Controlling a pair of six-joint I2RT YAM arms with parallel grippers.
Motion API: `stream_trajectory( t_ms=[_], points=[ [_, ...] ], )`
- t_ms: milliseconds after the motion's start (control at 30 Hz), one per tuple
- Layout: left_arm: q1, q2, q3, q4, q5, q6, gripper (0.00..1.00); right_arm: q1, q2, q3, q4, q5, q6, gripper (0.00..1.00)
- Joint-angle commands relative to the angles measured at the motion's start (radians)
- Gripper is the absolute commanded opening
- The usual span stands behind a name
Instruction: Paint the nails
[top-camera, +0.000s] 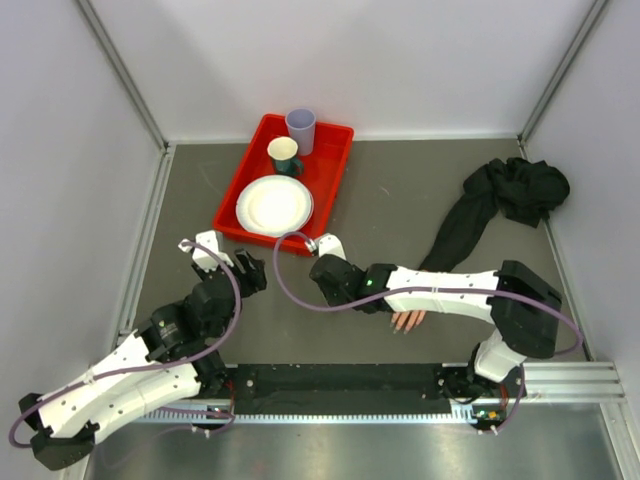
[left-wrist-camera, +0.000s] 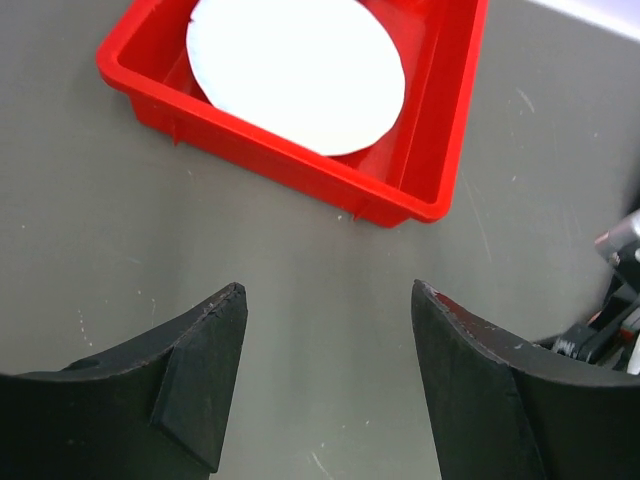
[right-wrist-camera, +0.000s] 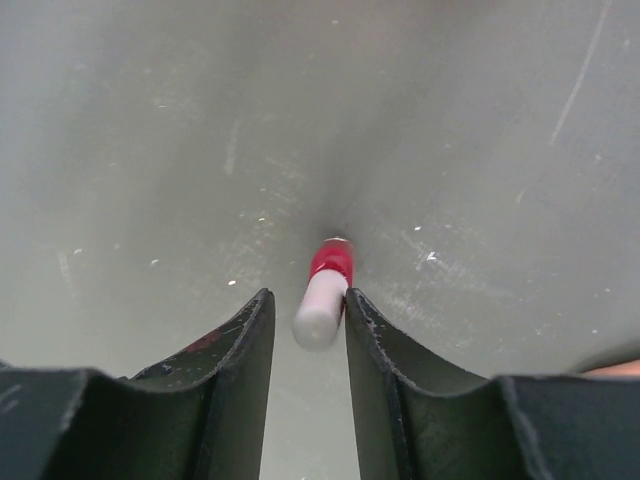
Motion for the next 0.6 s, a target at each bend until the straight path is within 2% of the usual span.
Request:
stream_trajectory(
  t_ms=[0,33,100,133,233,333,400,433,467,567],
  points=[
    [0.000,-0.012,-0.025,0.061,0.031,0.016,0.72,0.009,0.024,0.051,0.019,0.076,-0.010,0.34],
    [0.000,-0.014,-0.028,0.067,0.038,0.019,0.72,0.007,0.028,0.055,0.021,0.080,-0.016,0.34],
    [0.000,-0.009,-0.031,0.076,0.046,0.022,0.72,0.007,0.036,0.060,0.024,0.085,-0.021,0.26],
    [0.001,-0.008,-0.031,0.078,0.058,0.026,0.72,0.007,0.036,0.063,0.022,0.096,-0.024,0.17],
    [0.000,-0.002,-0.040,0.108,0.086,0.051,0.69,0.007,0.015,0.067,-0.001,0.116,-0.027,0.01],
    [0.000,-0.011,-0.072,0.194,0.167,0.106,0.70,-0.013,-0.071,0.052,-0.021,0.075,-0.031,0.00],
    [0.000,-0.014,-0.113,0.267,0.294,0.153,0.71,-0.040,-0.126,0.040,-0.043,0.019,-0.031,0.00],
    [0.001,-0.014,-0.129,0.371,0.366,0.211,0.74,-0.071,-0.198,0.022,-0.047,-0.065,-0.051,0.00],
    [0.000,-0.014,-0.144,0.419,0.505,0.241,0.76,-0.089,-0.234,0.009,-0.048,-0.114,-0.071,0.00],
    [0.001,0.008,-0.180,0.612,0.754,0.321,0.84,-0.149,-0.400,-0.035,-0.090,-0.251,-0.132,0.00]
  ],
)
